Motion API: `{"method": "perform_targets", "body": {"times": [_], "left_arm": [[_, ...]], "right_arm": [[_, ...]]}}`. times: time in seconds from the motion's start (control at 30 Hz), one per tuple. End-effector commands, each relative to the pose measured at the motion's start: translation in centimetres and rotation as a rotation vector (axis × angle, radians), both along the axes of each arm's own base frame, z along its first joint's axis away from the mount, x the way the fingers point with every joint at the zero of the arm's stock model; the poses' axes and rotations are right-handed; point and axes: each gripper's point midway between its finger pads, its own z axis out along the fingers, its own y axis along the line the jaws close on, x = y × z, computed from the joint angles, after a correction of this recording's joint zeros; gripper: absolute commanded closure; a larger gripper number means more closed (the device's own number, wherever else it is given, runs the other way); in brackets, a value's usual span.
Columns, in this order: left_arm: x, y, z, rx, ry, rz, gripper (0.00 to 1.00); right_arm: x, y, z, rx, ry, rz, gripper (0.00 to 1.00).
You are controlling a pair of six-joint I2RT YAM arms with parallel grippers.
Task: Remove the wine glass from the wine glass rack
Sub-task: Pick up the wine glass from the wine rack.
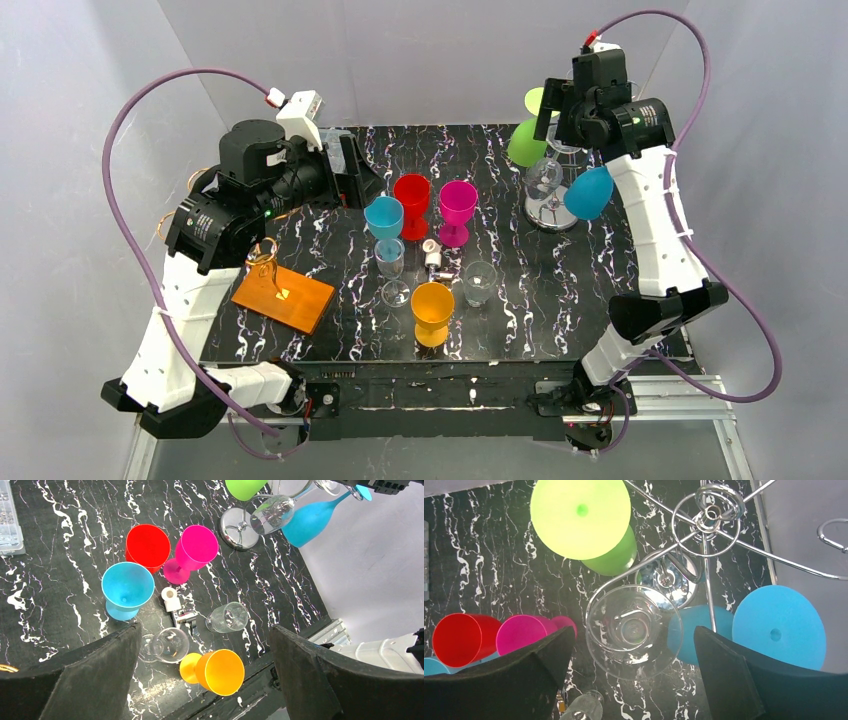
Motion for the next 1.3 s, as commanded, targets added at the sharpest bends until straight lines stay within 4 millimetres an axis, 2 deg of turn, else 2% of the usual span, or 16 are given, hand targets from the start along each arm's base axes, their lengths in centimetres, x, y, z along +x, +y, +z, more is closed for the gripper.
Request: {"method": "perform_targets", "body": {"times": [0.0,0.3,0.5,0.7,0.97,1.1,1.27], "left_arm": [[-0.4,-0.1,0.3,-0.004,-0.008,-0.018,0.02],[-0.4,-0.2,0.3,-0.008,-0.004,-0.02,0.02],[-0.3,-0.2,0.2,-0.007,-0.001,-0.019,0.02],[-0.3,-0.3,0.2,-0.007,-0.002,-0.02,0.02],[-0.2,-0.3,0.3,-0.008,-0.003,-0.019,0.02],[-0.2,-0.4,0.4,-0.009,-0.004,-0.02,0.02],[-0.1,-0.5,0.3,-0.018,0.004,-0.022,0.02]], "right_arm": [[0.8,-0.2,0.6,0.027,-0.041,-0.007,0.02],[1.0,-0.2,0.0,0.052,-0.039,-0.008,0.04],[1.1,0.0,-0.4,0.063,-0.032,-0.004,0.13],[1.0,0.0,0.0,0.074,-0.044,-0.005,0.22],[0.9,0.0,0.6,0.081,-0.058,-0.003,0.43],[0.7,-0.1,1.2,0.084,-0.069,-0.003,0.48],[0.4,-0.2,1.6,0.081,-0.076,-0.003,0.49]]}}
